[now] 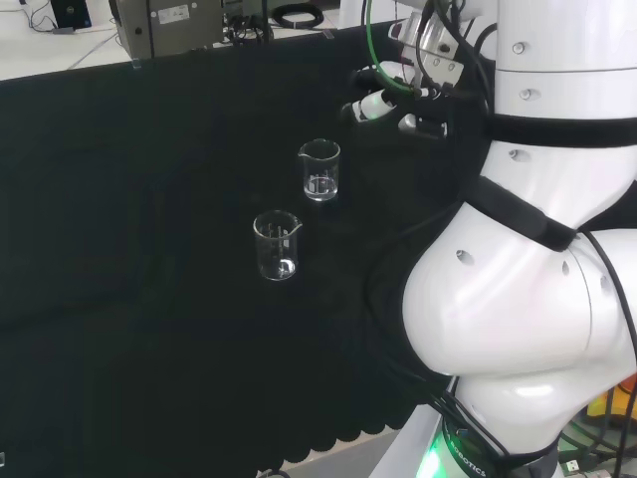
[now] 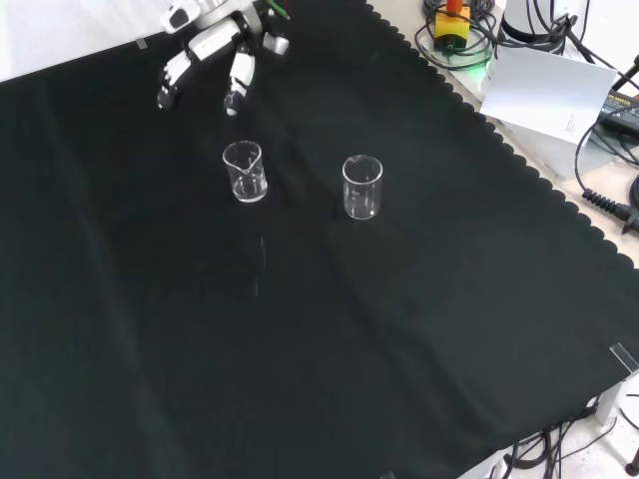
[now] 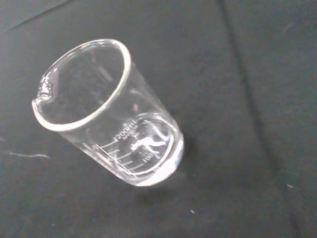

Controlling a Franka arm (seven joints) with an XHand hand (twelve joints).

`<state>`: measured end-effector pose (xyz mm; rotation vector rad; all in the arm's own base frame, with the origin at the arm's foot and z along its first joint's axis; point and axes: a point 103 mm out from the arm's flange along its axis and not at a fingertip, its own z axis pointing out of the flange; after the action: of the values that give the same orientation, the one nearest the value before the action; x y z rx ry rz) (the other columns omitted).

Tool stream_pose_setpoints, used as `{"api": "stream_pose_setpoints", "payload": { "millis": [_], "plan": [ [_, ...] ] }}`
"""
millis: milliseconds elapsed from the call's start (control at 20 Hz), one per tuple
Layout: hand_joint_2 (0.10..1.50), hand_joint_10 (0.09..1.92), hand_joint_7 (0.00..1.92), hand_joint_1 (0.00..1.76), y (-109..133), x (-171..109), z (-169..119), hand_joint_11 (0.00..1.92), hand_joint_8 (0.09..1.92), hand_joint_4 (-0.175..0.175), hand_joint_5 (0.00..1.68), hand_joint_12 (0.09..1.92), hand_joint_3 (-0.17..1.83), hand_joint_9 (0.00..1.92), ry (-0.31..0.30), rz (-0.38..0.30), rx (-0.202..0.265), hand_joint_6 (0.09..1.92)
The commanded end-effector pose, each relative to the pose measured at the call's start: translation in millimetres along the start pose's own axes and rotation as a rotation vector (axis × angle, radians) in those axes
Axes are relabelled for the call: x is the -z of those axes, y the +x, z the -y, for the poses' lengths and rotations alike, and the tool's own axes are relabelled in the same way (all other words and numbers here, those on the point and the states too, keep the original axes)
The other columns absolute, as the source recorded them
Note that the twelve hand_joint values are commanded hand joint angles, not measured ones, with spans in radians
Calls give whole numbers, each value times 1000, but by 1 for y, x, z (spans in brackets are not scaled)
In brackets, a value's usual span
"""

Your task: Pick up the beaker on the right.

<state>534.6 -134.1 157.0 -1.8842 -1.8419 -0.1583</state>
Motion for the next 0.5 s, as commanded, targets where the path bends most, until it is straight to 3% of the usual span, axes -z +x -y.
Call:
{"api": "stream_pose_setpoints", "payload": {
  "millis": [50, 250, 500],
  "plan": [
    [931, 678, 93, 766, -9, -35, -2, 0, 599, -4, 257, 1329, -175, 222, 27, -89, 106, 87],
    [912, 676, 103, 785, -13, -48, 2, 0, 599, -2, 265, 1328, -175, 225, 43, -130, 154, 87],
    [899, 672, 99, 778, -11, -55, 12, 0, 595, 1, 262, 1329, -175, 225, 37, -132, 214, 87]
  ]
}}
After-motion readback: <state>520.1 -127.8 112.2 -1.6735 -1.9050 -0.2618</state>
